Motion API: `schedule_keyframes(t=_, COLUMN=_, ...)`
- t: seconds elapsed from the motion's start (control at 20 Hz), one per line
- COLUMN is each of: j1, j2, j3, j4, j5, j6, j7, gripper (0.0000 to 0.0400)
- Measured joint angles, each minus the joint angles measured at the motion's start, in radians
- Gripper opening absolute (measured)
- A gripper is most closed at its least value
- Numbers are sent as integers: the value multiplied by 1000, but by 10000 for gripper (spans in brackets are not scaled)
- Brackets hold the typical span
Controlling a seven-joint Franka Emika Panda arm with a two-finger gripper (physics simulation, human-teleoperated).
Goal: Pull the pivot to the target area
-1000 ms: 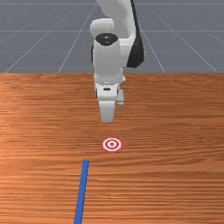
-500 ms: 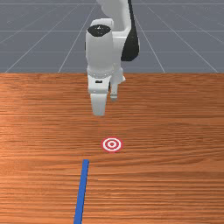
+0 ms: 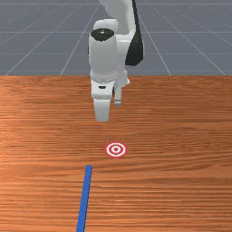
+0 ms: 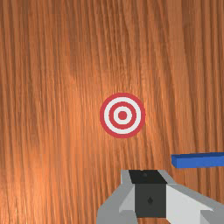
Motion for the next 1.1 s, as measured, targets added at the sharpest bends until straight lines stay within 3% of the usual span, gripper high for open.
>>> schedule_keyframes(t=0.3, j1=4, j2=22, j3=-1, j4=32, j5=-2, j6=-49, j7=13, gripper=0)
schedule_keyframes(t=0.45, j1=2, j2=3, j3=1, j4=-19, j5=2, j6=39, j7=5, gripper=0)
schedule_keyframes(t=0.65, j1=-1, j2=-16, j3=1, j4=-46, j5=6, j6=80, j7=0, gripper=0)
schedule_keyframes(t=0.7, j1=15, j2=-14, j3=-16, j4=-26, j5=8, j6=14, j7=99, gripper=0)
schedule_keyframes(t=0.9, j1=49, j2=-115, j3=-54, j4=-183, j5=14, j6=68, j7=388, gripper=0)
schedule_keyframes(t=1.0, j1=34, j2=-137, j3=-40, j4=-209, j5=9, j6=72, j7=288, gripper=0)
schedule_keyframes(t=1.05, j1=74, j2=-135, j3=-86, j4=-206, j5=27, j6=70, j7=624, gripper=0)
schedule_keyframes(t=1.1, j1=72, j2=-133, j3=-94, j4=-203, j5=29, j6=68, j7=650, gripper=0)
